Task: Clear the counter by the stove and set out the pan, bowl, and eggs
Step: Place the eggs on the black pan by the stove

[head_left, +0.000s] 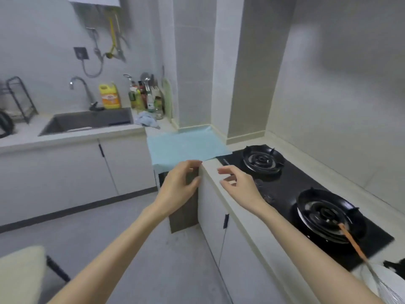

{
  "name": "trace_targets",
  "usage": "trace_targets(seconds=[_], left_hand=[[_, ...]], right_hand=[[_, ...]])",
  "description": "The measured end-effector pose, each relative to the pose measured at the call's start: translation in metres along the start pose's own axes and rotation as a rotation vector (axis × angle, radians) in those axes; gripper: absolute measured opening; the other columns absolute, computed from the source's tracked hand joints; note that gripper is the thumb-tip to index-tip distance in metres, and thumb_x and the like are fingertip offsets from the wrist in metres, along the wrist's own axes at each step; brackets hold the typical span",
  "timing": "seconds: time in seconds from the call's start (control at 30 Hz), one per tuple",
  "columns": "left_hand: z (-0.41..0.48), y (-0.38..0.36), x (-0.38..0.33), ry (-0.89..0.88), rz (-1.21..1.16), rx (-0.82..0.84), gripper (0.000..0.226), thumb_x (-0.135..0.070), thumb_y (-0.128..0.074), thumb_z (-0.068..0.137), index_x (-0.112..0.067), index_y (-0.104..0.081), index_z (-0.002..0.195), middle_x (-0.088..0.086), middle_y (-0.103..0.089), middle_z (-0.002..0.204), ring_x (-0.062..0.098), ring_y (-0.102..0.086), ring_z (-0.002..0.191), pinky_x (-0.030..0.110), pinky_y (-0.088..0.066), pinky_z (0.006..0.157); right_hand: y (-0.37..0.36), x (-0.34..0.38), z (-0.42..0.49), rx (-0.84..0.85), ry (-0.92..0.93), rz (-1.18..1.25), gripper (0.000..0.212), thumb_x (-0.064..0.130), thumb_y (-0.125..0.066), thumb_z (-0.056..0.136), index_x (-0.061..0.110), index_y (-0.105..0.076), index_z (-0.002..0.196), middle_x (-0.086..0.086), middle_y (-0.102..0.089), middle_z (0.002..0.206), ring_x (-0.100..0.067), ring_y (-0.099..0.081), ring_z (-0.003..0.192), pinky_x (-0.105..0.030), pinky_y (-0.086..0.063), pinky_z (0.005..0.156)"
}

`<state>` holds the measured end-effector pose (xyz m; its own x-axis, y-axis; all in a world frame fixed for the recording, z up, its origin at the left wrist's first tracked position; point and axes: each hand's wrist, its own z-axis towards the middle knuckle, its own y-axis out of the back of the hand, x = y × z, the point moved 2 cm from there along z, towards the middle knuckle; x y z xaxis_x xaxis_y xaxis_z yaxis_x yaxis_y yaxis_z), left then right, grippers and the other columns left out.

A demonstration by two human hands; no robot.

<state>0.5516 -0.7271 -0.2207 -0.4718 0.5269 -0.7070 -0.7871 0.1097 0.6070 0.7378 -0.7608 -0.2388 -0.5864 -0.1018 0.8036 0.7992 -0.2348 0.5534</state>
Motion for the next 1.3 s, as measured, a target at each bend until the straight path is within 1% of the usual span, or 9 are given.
trace_targets(seconds=[0.23, 0.5, 0.63, 0.77, 0.83, 0.93, 1.1, 1.2, 1.3], left_hand=[[-0.052, 0.113, 0.049, 0.167, 0.133, -0.237, 0.04, -0.019, -0.058, 0.092, -0.021, -0.05, 0.131, -0.007, -0.053, 0.131, 0.004, -0.05, 0.113, 0.022, -0.042, 0.097], [-0.088, 0.211, 0.088, 0.347, 0.398, -0.503, 0.04, -0.022, -0.057, 0.092, -0.023, -0.049, 0.131, -0.005, -0.052, 0.13, 0.004, -0.047, 0.115, 0.017, -0.037, 0.095], [-0.095, 0.255, 0.111, 0.51, 0.654, -0.555, 0.044, -0.025, -0.054, 0.093, -0.02, -0.045, 0.135, -0.002, -0.049, 0.136, 0.014, -0.044, 0.127, 0.026, -0.038, 0.103], [-0.099, 0.293, 0.136, 0.722, 0.872, -0.525, 0.047, -0.025, -0.052, 0.093, -0.017, -0.042, 0.137, 0.003, -0.047, 0.137, 0.021, -0.043, 0.127, 0.035, -0.036, 0.104], [-0.099, 0.311, 0.15, 0.856, 1.07, -0.437, 0.049, -0.024, -0.052, 0.092, -0.014, -0.04, 0.139, 0.006, -0.045, 0.139, 0.025, -0.035, 0.134, 0.04, -0.019, 0.115], [-0.101, 0.335, 0.163, 1.06, 1.344, -0.288, 0.047, -0.025, -0.049, 0.092, -0.01, -0.043, 0.136, 0.009, -0.037, 0.147, 0.026, -0.016, 0.144, 0.048, 0.004, 0.117], [-0.103, 0.334, 0.167, 1.212, 1.684, -0.085, 0.039, -0.028, -0.043, 0.091, -0.024, -0.052, 0.129, -0.003, -0.043, 0.144, 0.023, -0.027, 0.138, 0.056, 0.005, 0.11], [-0.105, 0.328, 0.167, 1.217, 1.664, -0.114, 0.03, -0.026, -0.06, 0.082, -0.017, -0.063, 0.11, 0.005, -0.059, 0.119, 0.024, -0.039, 0.128, 0.057, 0.018, 0.111], [-0.119, 0.318, 0.159, 1.222, 1.665, -0.102, 0.027, -0.024, -0.081, 0.05, -0.011, -0.069, 0.071, 0.006, -0.061, 0.074, 0.025, -0.058, 0.092, 0.054, 0.017, 0.113]], right_hand=[[-0.116, 0.072, 0.051, 0.226, 0.198, 0.039, 0.028, 0.01, -0.06, 0.09, 0.018, -0.06, 0.116, 0.009, -0.063, 0.113, -0.001, -0.057, 0.088, 0.0, -0.041, 0.068], [-0.244, 0.146, 0.102, 0.54, 0.446, 0.091, 0.03, 0.016, -0.059, 0.091, 0.023, -0.057, 0.121, 0.009, -0.06, 0.119, -0.007, -0.057, 0.1, -0.009, -0.042, 0.073], [-0.293, 0.179, 0.123, 0.666, 0.549, 0.108, 0.03, 0.015, -0.059, 0.091, 0.024, -0.058, 0.12, 0.01, -0.06, 0.117, -0.006, -0.057, 0.096, -0.006, -0.04, 0.072], [-0.327, 0.208, 0.139, 0.771, 0.62, 0.137, 0.03, 0.014, -0.057, 0.092, 0.022, -0.058, 0.121, 0.009, -0.06, 0.118, -0.008, -0.058, 0.094, -0.011, -0.04, 0.076], [-0.341, 0.218, 0.147, 0.818, 0.647, 0.156, 0.03, 0.015, -0.058, 0.092, 0.023, -0.058, 0.121, 0.01, -0.06, 0.118, -0.003, -0.058, 0.09, -0.007, -0.041, 0.07], [-0.355, 0.231, 0.157, 0.868, 0.68, 0.186, 0.03, 0.015, -0.057, 0.092, 0.024, -0.057, 0.12, 0.013, -0.058, 0.115, 0.003, -0.057, 0.086, -0.003, -0.043, 0.063], [-0.37, 0.244, 0.173, 0.918, 0.726, 0.21, 0.029, 0.016, -0.056, 0.092, 0.025, -0.057, 0.12, 0.016, -0.057, 0.114, 0.003, -0.057, 0.088, -0.005, -0.042, 0.068], [-0.377, 0.246, 0.176, 0.935, 0.726, 0.226, 0.029, 0.015, -0.057, 0.092, 0.024, -0.058, 0.121, 0.015, -0.057, 0.114, 0.003, -0.057, 0.088, -0.006, -0.041, 0.071], [-0.387, 0.247, 0.172, 0.947, 0.701, 0.262, 0.029, 0.013, -0.057, 0.091, 0.021, -0.059, 0.119, 0.012, -0.06, 0.113, 0.003, -0.057, 0.086, -0.005, -0.04, 0.07]])
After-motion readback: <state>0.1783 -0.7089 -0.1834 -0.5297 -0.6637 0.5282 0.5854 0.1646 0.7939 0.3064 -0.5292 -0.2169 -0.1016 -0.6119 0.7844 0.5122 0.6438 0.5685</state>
